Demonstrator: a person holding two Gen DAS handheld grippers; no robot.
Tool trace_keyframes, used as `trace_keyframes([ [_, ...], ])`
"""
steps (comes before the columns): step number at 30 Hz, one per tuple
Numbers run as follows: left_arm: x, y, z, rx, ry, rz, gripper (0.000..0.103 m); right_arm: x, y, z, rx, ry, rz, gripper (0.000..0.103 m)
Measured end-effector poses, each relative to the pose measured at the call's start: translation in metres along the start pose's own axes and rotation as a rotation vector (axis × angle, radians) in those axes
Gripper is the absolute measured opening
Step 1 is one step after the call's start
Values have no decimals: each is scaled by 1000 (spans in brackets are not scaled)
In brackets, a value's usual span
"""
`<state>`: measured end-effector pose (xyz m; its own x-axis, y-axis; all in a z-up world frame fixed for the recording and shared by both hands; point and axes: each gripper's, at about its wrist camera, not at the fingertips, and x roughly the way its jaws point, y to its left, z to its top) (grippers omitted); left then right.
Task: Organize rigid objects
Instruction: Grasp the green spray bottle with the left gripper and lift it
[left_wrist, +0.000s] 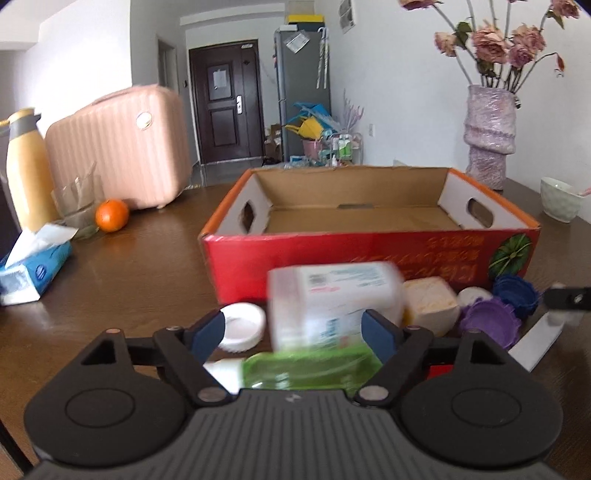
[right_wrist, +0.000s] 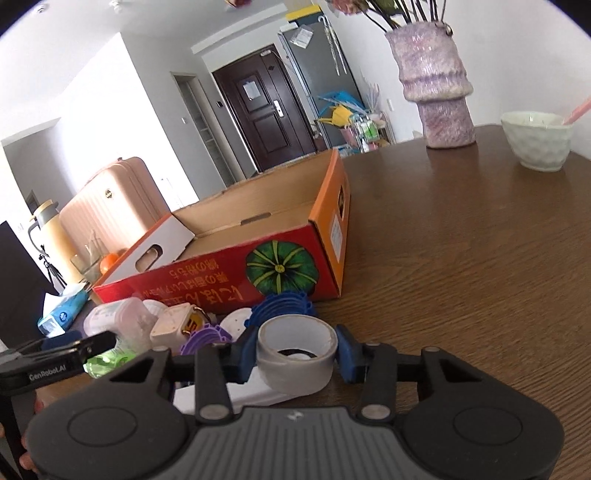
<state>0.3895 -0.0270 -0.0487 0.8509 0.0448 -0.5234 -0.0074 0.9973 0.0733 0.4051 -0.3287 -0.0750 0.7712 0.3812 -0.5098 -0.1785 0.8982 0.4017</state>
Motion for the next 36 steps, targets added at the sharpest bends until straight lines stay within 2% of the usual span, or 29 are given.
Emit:
trace_keyframes([
  [4,5,20,-4,-5,19,-9,84,-5,2,0,-14,-8,-1,43],
  [7,1,31,-5,-33,66,-72,80,-8,4,-2,-10,-11,1,43],
  [10,-10,30,-11,47,106,-141,79,-14,5,-5,-19,-20,-7,43],
  [13,-20,25,-22,122,109,-209,79,-19,5,-8,-25,-24,-17,43],
  [15,-28,19,-32,191,82,-251,83,-23,7,-11,-26,-32,-17,43],
  [18,-43,18,-50,265,4,-313,100,-32,11,-19,-39,-49,-25,43],
  [19,-44,20,-51,270,12,-350,100,-34,12,-22,-41,-51,-23,43],
  [21,-41,17,-51,294,39,-321,96,-38,14,-29,-46,-51,-17,43],
  [22,-38,15,-51,302,49,-294,90,-38,14,-31,-46,-49,-13,43],
  [26,-41,11,-51,289,30,-240,87,-38,13,-38,-25,-33,0,43],
  [28,-47,8,-51,272,34,-191,87,-41,16,-40,-33,-36,0,43],
  [29,-52,9,-50,251,46,-191,88,-43,17,-40,-39,-41,0,43],
  [32,-67,8,-45,165,129,-206,91,-48,17,-41,-40,-52,-4,43],
  [36,-85,5,-49,74,256,-213,91,-52,17,-42,-36,-57,0,43],
])
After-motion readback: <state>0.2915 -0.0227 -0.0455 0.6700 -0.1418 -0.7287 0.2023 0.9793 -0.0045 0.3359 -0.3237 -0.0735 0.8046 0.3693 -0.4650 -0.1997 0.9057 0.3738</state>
